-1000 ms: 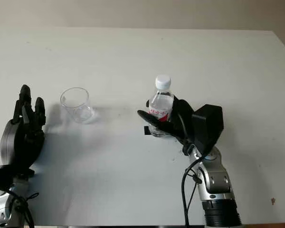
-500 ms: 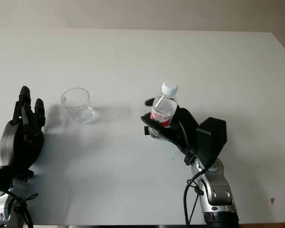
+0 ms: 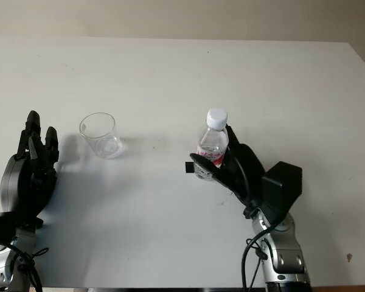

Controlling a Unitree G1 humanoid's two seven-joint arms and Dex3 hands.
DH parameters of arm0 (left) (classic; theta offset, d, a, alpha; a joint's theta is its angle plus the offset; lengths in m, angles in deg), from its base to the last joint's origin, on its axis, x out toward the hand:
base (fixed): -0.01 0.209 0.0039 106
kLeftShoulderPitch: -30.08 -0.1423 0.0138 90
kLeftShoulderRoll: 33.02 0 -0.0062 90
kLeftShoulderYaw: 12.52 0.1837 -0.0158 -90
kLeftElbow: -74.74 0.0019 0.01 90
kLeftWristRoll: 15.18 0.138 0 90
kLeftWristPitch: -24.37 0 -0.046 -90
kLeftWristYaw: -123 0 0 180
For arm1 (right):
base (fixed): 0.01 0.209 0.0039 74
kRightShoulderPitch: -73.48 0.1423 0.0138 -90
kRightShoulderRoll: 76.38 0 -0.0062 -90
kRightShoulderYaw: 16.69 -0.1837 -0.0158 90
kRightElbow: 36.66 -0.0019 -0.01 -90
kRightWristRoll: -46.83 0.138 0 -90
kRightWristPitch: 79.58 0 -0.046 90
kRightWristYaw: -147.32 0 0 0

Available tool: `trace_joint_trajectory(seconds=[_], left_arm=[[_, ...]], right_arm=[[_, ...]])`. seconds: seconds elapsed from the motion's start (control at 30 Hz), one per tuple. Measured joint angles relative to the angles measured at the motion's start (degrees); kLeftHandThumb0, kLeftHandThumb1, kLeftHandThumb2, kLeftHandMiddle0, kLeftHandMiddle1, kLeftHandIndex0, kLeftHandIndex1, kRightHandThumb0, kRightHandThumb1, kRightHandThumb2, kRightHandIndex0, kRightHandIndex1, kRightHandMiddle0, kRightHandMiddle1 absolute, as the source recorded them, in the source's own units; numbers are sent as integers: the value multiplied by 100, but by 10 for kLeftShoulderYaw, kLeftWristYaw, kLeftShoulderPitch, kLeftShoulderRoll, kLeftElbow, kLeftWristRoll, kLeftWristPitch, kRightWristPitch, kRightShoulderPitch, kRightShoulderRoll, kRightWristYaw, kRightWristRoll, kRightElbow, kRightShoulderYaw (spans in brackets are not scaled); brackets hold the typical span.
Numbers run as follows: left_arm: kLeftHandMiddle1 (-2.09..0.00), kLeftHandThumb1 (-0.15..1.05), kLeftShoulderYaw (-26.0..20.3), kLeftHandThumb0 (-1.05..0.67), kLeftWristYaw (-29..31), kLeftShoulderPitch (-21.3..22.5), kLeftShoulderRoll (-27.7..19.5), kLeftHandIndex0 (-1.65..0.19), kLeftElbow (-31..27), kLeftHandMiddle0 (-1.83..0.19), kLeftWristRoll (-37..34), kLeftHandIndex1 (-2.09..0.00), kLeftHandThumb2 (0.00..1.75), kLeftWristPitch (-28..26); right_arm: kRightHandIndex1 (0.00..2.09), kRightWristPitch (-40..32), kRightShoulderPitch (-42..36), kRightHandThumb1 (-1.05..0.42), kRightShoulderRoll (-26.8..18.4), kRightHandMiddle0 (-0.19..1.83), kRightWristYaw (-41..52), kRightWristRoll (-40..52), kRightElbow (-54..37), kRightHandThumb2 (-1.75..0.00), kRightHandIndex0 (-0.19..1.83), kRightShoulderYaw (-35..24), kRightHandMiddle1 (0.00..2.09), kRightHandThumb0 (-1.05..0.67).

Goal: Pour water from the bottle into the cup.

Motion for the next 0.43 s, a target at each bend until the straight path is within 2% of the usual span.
trace_joint_trajectory(seconds=[0.17, 0.43], left_arm=[[0, 105, 0, -73, 0, 2, 0, 19, 2, 19, 0, 0, 73, 0], [0, 105, 1, -72, 2, 3, 0, 19, 7, 19, 0, 0, 73, 7]], right_arm=[[0, 68, -4, -96, 2, -19, -7, -15, 5, -6, -19, 5, 0, -94], [0, 103, -23, -98, 8, -19, -23, -25, -18, -6, -19, 15, 0, -92]])
